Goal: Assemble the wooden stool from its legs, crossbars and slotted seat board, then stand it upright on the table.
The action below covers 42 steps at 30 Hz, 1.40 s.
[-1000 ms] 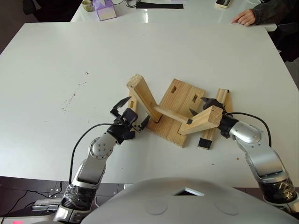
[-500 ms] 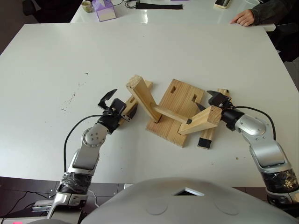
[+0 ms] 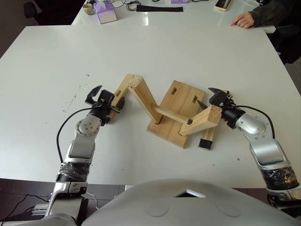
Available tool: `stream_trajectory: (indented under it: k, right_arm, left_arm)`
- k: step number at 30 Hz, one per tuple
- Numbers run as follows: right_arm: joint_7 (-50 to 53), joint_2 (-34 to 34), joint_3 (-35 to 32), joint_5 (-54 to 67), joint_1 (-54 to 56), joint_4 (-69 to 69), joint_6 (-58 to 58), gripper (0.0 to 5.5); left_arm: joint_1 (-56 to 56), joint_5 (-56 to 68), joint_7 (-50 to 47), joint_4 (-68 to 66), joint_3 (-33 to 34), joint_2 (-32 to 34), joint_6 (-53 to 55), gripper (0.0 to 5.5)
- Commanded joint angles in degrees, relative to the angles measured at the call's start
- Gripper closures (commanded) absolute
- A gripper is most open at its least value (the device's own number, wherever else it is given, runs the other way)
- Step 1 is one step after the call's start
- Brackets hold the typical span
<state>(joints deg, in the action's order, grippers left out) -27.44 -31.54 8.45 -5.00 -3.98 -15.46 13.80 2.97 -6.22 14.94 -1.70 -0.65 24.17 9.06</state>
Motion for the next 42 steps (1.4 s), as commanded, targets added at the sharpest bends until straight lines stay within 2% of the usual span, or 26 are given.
stream_trajectory:
  k: [1,7,12,21,26,30,34,42]
  right_arm:
    - [0.6,-0.4,-1.3,-1.1,4.2,4.7,-3.2,2.28]
    - [-0.2,-1.5,-1.8,-2.4,14.1,17.1,-11.8,2.28]
    - [-0.4,-1.1,0.0,-5.1,21.6,30.8,-20.1,2.28]
    - [-3.0,-1.6,2.7,-7.9,24.4,43.3,-27.6,2.28]
    - [-2.3,-0.4,4.6,-9.9,26.3,50.0,-32.5,2.28]
    - [-2.8,0.1,6.3,-11.0,26.9,51.9,-35.9,2.28]
    - [-2.9,0.0,7.3,-11.5,26.8,52.3,-37.6,2.28]
    - [-3.7,-1.4,7.6,-11.9,27.2,52.0,-39.2,2.28]
  left_arm:
    - [5.4,0.8,3.3,2.7,-1.6,0.3,5.6,0.1]
    - [11.5,5.7,14.1,20.0,-2.0,6.5,8.9,0.1]
    - [10.7,12.1,23.4,26.9,-1.2,11.6,14.5,0.1]
    - [7.5,18.1,26.4,36.8,-6.3,11.0,22.0,0.1]
    - [9.8,20.0,31.0,40.4,-8.4,16.0,23.7,0.1]
    - [10.5,18.3,31.1,39.1,-11.8,17.3,23.4,0.1]
    - [7.5,13.5,26.7,31.4,-15.3,14.3,21.8,0.1]
    - [0.3,4.4,19.9,18.1,-16.6,11.6,14.9,0.1]
